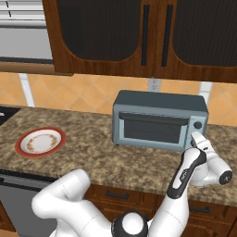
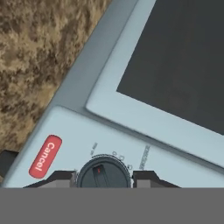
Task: Pick up the kebab skewer and baguette bread, and place them inside the toaster oven. Close the toaster oven door and start by setting the timer.
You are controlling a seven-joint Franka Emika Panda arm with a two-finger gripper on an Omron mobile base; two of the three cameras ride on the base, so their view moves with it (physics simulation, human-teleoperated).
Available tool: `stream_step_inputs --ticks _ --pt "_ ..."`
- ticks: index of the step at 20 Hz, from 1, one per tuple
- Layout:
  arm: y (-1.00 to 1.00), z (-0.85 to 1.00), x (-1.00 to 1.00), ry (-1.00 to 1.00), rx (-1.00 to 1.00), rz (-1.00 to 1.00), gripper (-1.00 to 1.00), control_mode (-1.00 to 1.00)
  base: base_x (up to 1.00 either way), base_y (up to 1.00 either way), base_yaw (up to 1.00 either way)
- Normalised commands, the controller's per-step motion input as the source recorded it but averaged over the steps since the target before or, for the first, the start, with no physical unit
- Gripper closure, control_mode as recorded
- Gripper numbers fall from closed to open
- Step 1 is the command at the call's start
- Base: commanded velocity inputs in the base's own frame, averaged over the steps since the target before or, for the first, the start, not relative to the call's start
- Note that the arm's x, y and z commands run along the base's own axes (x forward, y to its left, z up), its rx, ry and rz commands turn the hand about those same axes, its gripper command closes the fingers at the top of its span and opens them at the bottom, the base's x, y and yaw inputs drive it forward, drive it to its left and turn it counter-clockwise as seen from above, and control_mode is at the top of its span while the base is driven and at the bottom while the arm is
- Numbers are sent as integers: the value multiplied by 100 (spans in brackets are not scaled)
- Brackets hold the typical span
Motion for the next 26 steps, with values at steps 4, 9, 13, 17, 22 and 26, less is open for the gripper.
stream_step_inputs --ticks 4,9,13,17,22,26 --pt "3 8 8 0 7 0 100 -100 0 0 0" --pt "0 3 7 0 8 -2 100 -100 0 0 0" --pt "0 6 2 0 10 -3 100 -100 0 0 0" --pt "0 7 0 0 11 -4 100 -100 0 0 0" --pt "0 15 0 0 12 -6 100 -100 0 0 0" --pt "0 18 0 0 14 -5 100 -100 0 0 0"
